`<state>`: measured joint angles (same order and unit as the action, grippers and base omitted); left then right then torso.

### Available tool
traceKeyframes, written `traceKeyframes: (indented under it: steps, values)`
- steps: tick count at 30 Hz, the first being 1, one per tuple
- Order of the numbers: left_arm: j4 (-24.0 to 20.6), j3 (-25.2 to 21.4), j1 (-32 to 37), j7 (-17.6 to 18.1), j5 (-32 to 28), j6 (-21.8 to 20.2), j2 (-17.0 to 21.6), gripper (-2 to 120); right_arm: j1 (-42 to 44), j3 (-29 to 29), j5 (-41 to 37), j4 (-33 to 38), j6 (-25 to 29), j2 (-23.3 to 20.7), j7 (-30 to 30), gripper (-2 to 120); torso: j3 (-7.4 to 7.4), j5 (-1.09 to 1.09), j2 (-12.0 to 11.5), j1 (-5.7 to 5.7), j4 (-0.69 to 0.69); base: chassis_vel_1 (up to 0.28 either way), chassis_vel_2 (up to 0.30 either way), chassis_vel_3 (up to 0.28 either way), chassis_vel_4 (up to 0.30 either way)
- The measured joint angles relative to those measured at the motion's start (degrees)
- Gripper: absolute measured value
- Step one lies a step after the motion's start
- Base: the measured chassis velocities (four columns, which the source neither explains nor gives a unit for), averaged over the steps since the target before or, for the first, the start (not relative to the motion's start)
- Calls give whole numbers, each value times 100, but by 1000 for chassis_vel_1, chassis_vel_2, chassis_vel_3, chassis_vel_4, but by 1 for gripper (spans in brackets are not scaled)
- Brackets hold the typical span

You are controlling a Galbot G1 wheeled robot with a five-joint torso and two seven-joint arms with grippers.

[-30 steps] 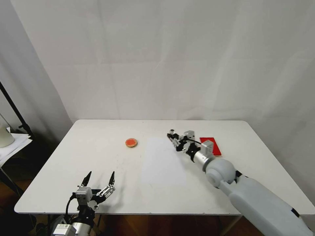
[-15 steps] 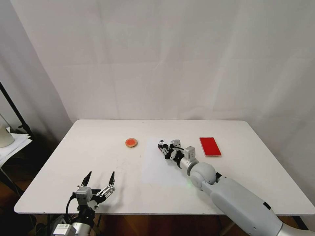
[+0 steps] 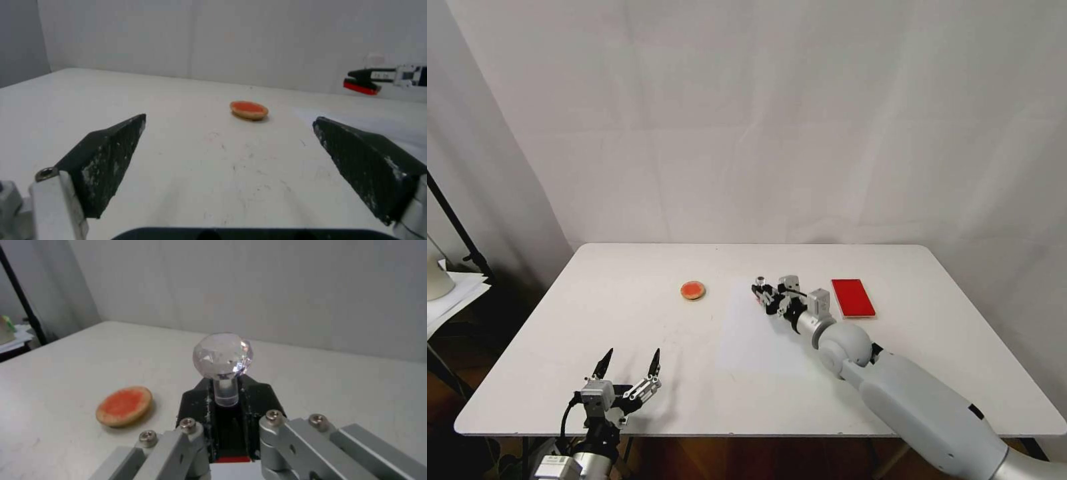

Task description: Pick up the stamp from the ink pad and place it onto another ink pad.

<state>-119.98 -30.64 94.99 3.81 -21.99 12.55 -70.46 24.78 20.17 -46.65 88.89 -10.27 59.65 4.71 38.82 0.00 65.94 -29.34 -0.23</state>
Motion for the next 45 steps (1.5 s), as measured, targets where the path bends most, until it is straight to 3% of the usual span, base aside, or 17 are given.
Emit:
traceKeyframes:
  steps: [6, 10, 19, 45]
  values:
    - [0, 0, 1, 0, 0, 0, 0, 100, -652, 612, 131, -367, 53, 464, -106, 10, 0, -2, 0, 0, 2, 0, 0, 0, 0]
    - [0, 0, -1, 0, 0, 0, 0, 100, -1008, 1191, 436, -905, 93, 1097, -193, 10, 0, -2, 0, 0, 3, 0, 0, 0, 0]
    - [0, 0, 1, 0, 0, 0, 0, 100, -1069, 1339, 593, -1570, 108, 1688, -208, 10, 0, -1, 0, 0, 1, 0, 0, 0, 0]
    - [0, 0, 0, 0, 0, 0, 0, 100, -1071, 1257, 586, -2368, 289, 1975, -340, 10, -1, 0, 0, 0, 1, 0, 0, 0, 0]
